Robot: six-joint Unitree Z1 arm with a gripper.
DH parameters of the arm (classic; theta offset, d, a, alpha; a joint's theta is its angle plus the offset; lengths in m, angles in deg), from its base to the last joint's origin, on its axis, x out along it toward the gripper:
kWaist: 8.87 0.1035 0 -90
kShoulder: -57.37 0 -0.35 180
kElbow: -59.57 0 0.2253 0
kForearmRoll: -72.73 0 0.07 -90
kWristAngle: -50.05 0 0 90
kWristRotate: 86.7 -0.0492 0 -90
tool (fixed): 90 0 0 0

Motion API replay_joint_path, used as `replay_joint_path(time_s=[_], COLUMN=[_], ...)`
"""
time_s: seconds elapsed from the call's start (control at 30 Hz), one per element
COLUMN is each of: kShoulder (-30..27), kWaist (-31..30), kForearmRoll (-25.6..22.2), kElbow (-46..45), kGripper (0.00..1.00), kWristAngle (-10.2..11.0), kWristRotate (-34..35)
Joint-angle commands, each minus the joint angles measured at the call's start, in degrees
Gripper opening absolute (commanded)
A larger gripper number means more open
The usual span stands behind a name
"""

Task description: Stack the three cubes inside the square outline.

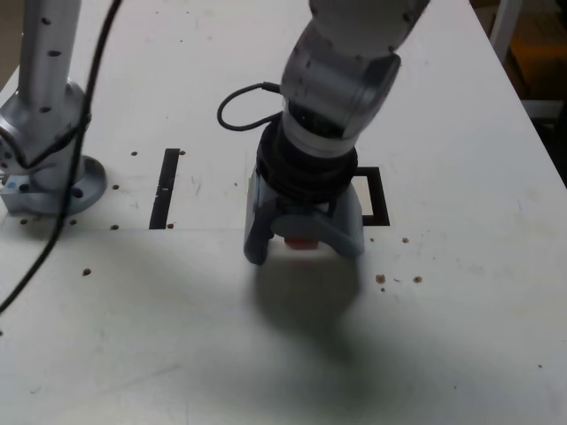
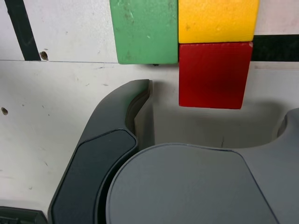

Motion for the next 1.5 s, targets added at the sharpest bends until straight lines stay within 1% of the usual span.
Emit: replay_joint_path(time_s=[0.0, 0.1, 0.23, 0.33, 0.43, 0.53, 0.7, 0.77, 0.87, 0.9, 0.97, 1.1, 1.33, 1.47], kShoulder=[0.1, 0.0, 0.2, 0.4, 0.4, 0.5, 1.0, 1.3, 1.7, 1.8, 2.0, 2.2, 2.2, 1.3], kWaist=[0.2, 0.3, 0.6, 0.7, 0.7, 0.7, 0.7, 0.7, 0.7, 0.7, 0.7, 0.7, 1.1, 1.2], kForearmRoll=[-0.2, -1.3, -3.0, -3.3, -3.6, -3.6, -2.9, -2.7, -2.6, -2.6, -2.6, -2.5, -2.4, -4.7], kElbow=[0.2, 0.5, 0.8, 1.0, 1.6, 2.1, 2.3, 2.3, 2.6, 2.7, 2.8, 2.8, 2.6, 2.9], kGripper=[0.96, 0.92, 0.87, 0.83, 0.76, 0.72, 0.7, 0.65, 0.52, 0.5, 0.48, 0.48, 0.34, 0.31], kWristAngle=[0.5, 1.5, 2.4, 3.2, 4.0, 4.3, 4.4, 4.5, 5.1, 5.3, 5.5, 5.2, 3.8, 2.4], kWristRotate=[-0.1, -0.2, -0.2, -0.2, -0.2, -0.2, -0.3, -0.3, -0.4, -0.3, -0.3, -0.4, -0.6, -0.5])
